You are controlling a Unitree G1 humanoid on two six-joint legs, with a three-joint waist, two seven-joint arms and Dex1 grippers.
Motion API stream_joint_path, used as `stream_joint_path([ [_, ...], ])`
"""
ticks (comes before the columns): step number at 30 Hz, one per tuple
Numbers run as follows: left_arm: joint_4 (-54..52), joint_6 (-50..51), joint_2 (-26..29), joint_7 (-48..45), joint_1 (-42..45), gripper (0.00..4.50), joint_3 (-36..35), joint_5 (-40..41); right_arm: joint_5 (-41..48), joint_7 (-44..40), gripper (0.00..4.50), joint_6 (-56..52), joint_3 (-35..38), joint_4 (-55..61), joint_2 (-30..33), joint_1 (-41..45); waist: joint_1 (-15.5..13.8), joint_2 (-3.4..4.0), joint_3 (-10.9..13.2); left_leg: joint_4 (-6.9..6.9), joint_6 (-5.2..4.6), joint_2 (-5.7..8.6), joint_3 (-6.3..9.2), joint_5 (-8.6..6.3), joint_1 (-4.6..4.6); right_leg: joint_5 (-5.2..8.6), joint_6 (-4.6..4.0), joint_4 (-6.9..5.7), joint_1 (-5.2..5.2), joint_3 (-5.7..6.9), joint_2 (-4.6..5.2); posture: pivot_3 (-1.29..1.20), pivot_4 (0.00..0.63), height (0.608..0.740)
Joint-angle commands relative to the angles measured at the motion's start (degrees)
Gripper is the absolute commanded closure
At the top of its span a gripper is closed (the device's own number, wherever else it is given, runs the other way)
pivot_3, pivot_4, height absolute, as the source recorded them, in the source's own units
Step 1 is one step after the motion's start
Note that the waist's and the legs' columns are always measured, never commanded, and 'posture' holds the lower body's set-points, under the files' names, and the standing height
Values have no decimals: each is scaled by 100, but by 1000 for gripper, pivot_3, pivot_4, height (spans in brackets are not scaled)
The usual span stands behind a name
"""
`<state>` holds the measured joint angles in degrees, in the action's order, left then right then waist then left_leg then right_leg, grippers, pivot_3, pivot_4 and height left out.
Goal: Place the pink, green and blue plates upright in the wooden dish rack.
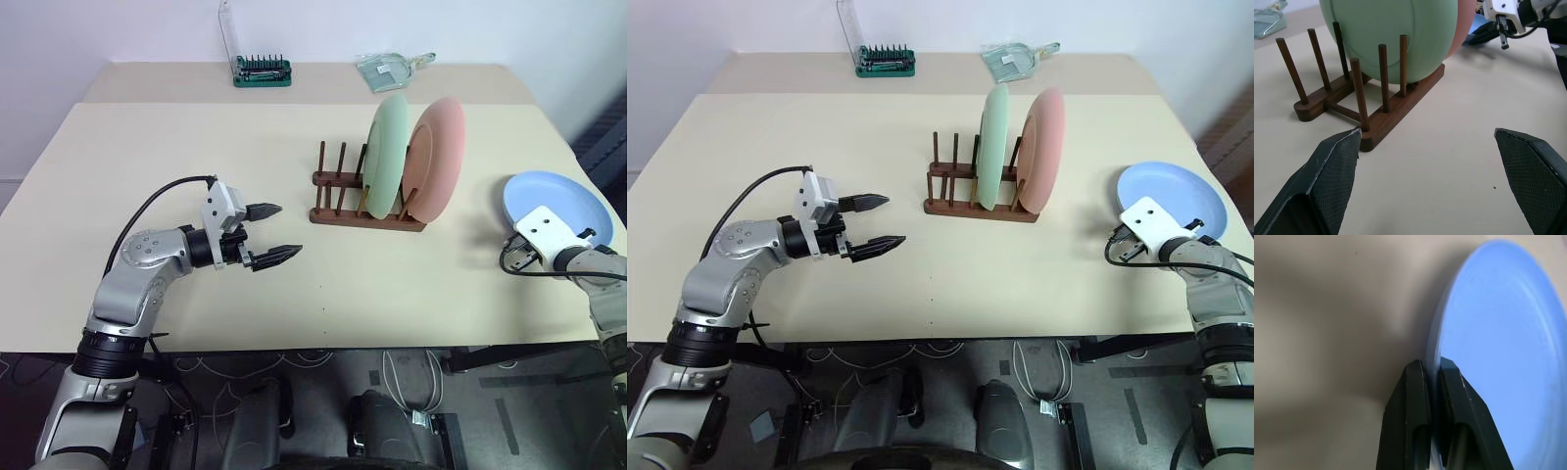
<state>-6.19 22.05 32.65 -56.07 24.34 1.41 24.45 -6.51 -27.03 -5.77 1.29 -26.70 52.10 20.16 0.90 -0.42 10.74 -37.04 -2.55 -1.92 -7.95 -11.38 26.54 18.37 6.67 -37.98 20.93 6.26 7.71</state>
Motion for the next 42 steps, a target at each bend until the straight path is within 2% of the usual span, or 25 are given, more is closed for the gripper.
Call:
stream_joint_path([
  [1,-65,-98,19,8,79,0,-102,25,-187,558,4438,-46,579,1004,240,179,16,9,2,0,0,0,0,0,-1,0,0,0,0,-1,0,0,150,736],
  [6,70,-159,-15,6,148,0,-95,-11,-85,908,4438,-86,1039,2357,158,1069,48,52,3,2,6,-1,-8,3,0,0,-1,-13,18,-15,-2,0,150,736],
  [9,226,-231,-38,-12,223,0,-86,-52,409,719,4438,-133,1036,2996,-198,1864,21,50,2,6,6,-3,-10,4,1,0,-1,-13,23,-18,-4,0,150,736],
  [12,304,-306,-51,6,245,0,-106,-63,1253,322,4438,-447,940,3703,-678,2469,12,44,0,7,6,-3,-10,3,2,0,-1,-10,20,-17,-5,0,150,736],
  [15,331,-334,-54,31,239,0,-134,-65,1915,-9,4438,-843,897,4162,-1020,2694,-28,41,1,5,4,-1,-9,2,6,0,-1,-10,20,-16,-3,0,150,736],
  [19,390,-386,58,159,108,0,-323,-107,4216,-176,4438,-2027,777,4955,-2214,2995,14,41,0,3,-2,-2,-8,-1,12,0,-1,-10,23,-13,-3,0,150,736],
  [24,432,-413,192,243,-4,0,-497,-143,5423,127,4438,-2845,717,5145,-2995,3079,20,40,0,8,5,-6,-9,3,12,-1,-3,-21,35,-13,-7,0,150,736],
  [26,425,-415,241,282,-48,0,-551,-149,5879,535,4438,-3028,757,5115,-3408,3059,-14,35,-3,6,-1,-2,-9,0,13,-1,-2,-19,33,-13,-4,0,150,736],
  [31,337,-372,276,341,-120,0,-610,-123,6253,1606,4438,-3203,829,4859,-4307,2789,-4,32,-5,8,0,-2,-9,0,19,-1,-2,-21,41,-13,-5,0,150,736],
  [37,338,-350,315,356,-121,0,-621,-105,6354,2026,4438,-3315,649,4942,-4688,2305,11,28,-7,11,0,0,-9,0,25,-1,-2,-21,48,-13,-6,0,150,736],
  [42,384,-337,331,361,-56,0,-603,-110,6111,2439,4438,-3338,513,4810,-4933,2174,30,28,-8,16,6,-3,-9,4,25,-1,-3,-23,53,-14,-9,0,150,736],
])
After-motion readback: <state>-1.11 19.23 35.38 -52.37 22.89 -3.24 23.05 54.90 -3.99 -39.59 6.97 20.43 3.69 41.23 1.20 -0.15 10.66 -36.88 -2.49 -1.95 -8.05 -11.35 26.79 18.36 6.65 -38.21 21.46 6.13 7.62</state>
